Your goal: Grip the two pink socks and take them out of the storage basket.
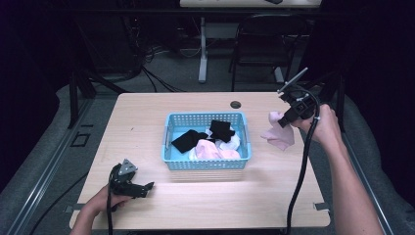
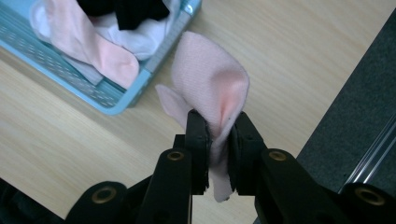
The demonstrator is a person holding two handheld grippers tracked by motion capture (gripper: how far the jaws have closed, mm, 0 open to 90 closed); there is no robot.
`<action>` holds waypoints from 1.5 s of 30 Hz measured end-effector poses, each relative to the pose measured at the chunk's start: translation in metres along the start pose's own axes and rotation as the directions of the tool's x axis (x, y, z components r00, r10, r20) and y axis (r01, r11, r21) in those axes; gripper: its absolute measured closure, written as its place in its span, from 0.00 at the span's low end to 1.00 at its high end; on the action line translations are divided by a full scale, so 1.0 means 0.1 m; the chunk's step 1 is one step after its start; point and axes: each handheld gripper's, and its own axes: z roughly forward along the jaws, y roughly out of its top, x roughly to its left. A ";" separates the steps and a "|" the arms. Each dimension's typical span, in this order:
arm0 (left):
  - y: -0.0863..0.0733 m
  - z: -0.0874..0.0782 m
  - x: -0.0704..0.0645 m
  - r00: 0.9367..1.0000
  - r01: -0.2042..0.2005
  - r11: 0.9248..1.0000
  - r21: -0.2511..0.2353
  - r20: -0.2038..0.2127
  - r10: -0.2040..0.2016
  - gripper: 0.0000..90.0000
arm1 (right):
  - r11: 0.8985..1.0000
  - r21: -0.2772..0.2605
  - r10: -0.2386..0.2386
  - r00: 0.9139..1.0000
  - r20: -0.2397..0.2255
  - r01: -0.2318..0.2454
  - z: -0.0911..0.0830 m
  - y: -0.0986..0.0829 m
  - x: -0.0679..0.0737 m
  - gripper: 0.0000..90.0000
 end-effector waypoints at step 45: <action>0.00 0.00 0.00 1.000 -0.002 1.000 0.000 0.000 0.002 0.00 | 0.994 -0.056 0.094 0.993 -0.074 -0.098 0.57 -0.19 0.08 0.05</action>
